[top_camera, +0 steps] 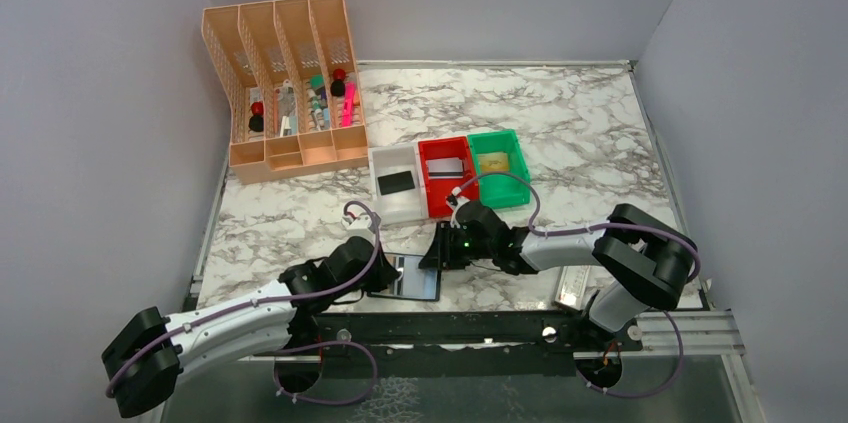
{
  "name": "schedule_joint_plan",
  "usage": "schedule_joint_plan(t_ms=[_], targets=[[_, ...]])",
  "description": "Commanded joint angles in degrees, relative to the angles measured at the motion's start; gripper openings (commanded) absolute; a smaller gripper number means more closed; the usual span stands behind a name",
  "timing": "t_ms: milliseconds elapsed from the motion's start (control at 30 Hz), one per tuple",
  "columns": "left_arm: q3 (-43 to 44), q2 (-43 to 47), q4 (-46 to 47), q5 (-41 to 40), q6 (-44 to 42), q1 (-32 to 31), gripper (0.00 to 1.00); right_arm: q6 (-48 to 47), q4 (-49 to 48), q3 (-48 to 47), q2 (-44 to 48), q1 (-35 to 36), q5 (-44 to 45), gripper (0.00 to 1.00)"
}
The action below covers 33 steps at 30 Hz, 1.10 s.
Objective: Take the credit cards out of the card holder
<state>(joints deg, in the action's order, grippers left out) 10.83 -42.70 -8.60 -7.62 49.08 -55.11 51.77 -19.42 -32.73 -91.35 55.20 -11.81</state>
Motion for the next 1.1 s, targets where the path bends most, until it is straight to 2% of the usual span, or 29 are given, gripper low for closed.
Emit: schedule_joint_plan(t_ms=[0, 167, 500, 633, 867, 1067], targets=[[2.1, 1.6, -5.3, -3.9, 0.4, 0.3, 0.00, -2.9, 8.4, 1.3, -1.1, 0.0, 5.6, 0.36], [2.9, 3.1, -6.9, -4.9, 0.5, 0.3, 0.00, -3.5, 8.9, 1.1, 0.7, 0.0, 5.4, 0.36], [1.7, 2.6, -0.2, -0.6, -0.1, 0.3, 0.00, -8.8, 5.5, -1.2, 7.1, 0.0, -2.8, 0.38], [1.7, 2.2, 1.0, 0.3, 0.0, 0.3, 0.00, -8.1, 0.5, -1.8, 5.6, 0.4, -7.8, 0.38], [1.7, 2.0, 1.6, 1.0, -0.1, 0.3, 0.00, -7.3, -1.9, -3.4, -0.4, 1.7, -8.9, 0.38], [1.5, 1.8, 2.0, 1.2, 0.0, 0.3, 0.00, -5.4, 2.2, -3.1, -2.5, 1.7, -4.6, 0.38]])
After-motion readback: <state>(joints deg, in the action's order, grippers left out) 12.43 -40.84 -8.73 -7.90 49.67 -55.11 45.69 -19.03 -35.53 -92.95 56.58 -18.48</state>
